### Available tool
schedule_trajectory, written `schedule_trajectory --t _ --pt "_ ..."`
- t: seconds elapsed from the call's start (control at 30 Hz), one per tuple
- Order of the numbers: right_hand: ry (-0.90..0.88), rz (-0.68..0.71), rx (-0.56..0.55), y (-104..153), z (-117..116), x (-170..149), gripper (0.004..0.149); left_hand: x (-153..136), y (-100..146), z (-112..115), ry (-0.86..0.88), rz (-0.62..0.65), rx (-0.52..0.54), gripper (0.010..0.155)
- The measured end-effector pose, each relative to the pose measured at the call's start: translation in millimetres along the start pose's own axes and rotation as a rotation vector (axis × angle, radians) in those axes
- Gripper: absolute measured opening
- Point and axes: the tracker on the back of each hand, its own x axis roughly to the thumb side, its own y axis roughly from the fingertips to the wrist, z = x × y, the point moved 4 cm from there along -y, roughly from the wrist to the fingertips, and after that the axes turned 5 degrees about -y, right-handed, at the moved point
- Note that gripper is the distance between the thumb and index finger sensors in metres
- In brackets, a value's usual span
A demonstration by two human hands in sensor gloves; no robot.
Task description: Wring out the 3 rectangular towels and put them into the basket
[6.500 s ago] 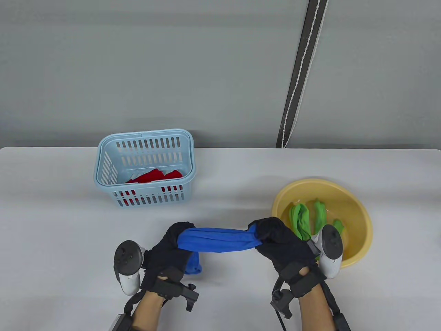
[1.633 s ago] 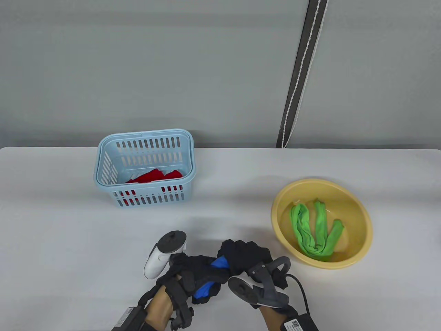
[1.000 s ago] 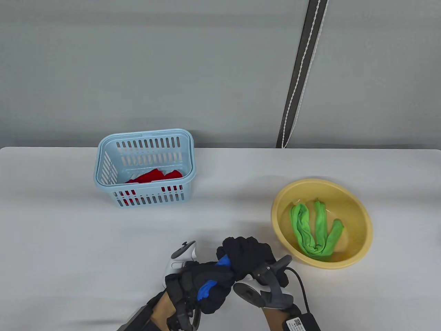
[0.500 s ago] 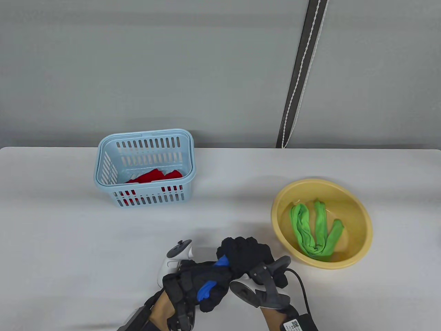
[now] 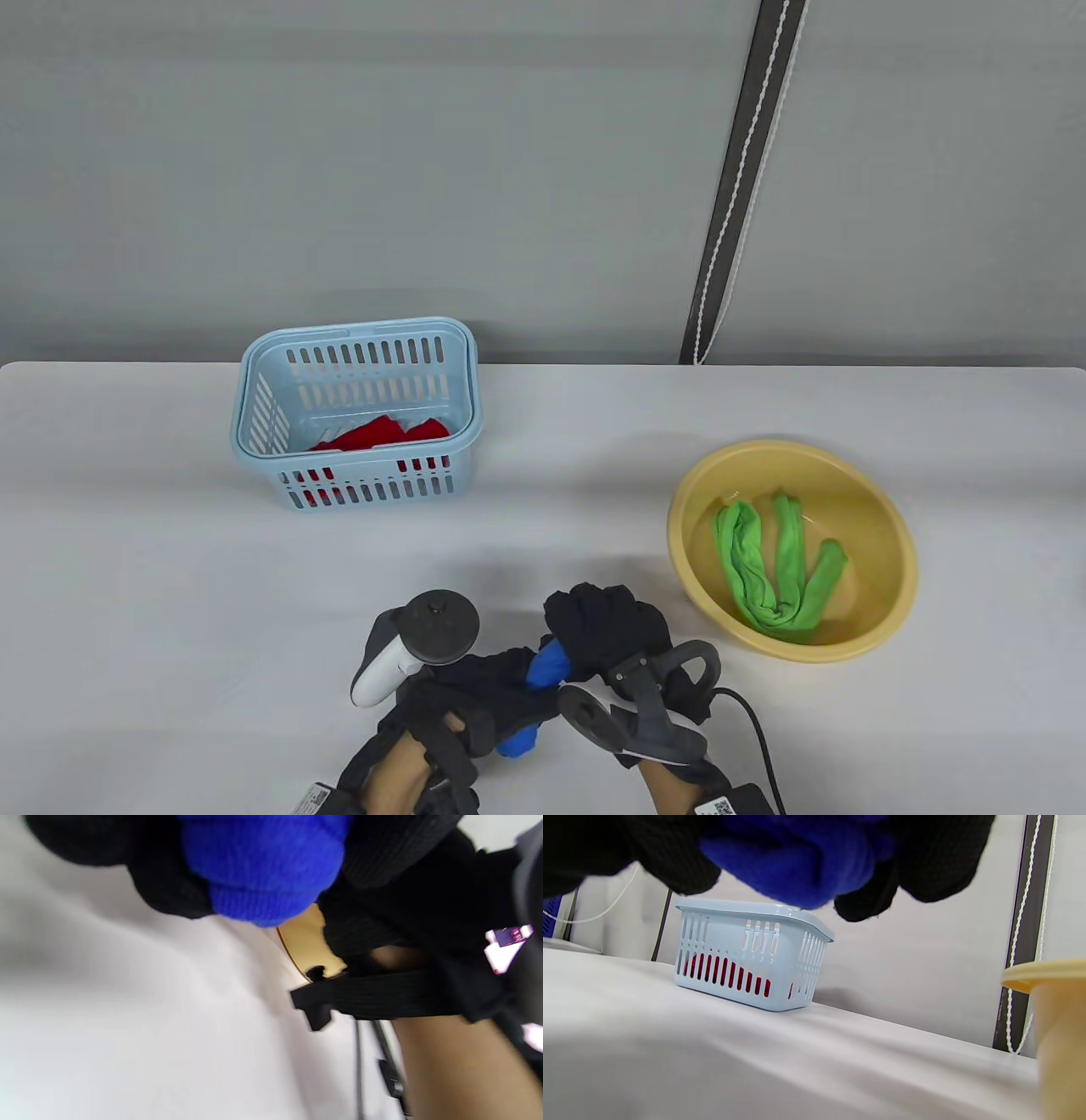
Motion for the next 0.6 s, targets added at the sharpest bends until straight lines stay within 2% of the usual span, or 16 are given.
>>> schedule_trajectory --t 0.07,0.17,0.23,0.3,0.43,0.6 --pt "0.008 -0.008 0.043 0 0 -2 0.075 3 4 -4 -0.081 -0.022 0.065 0.071" --pt "-0.065 -0.035 0.173 1 -3 -10 0.089 7 10 -15 -0.206 -0.057 0.182 0.073" --pt "-0.101 -0.050 0.203 0 -1 -14 0.094 10 14 -25 -0.278 -0.076 0.238 0.074" --pt "-0.166 -0.088 0.203 -2 8 -25 0.095 15 20 -42 -0.360 -0.107 0.337 0.074" --pt "-0.290 -0.215 0.215 -14 29 -60 0.092 24 35 -93 -0.515 -0.152 0.521 0.075" --pt "-0.292 -0.370 0.264 -33 43 -113 0.092 33 47 -160 -0.600 -0.190 0.665 0.076"
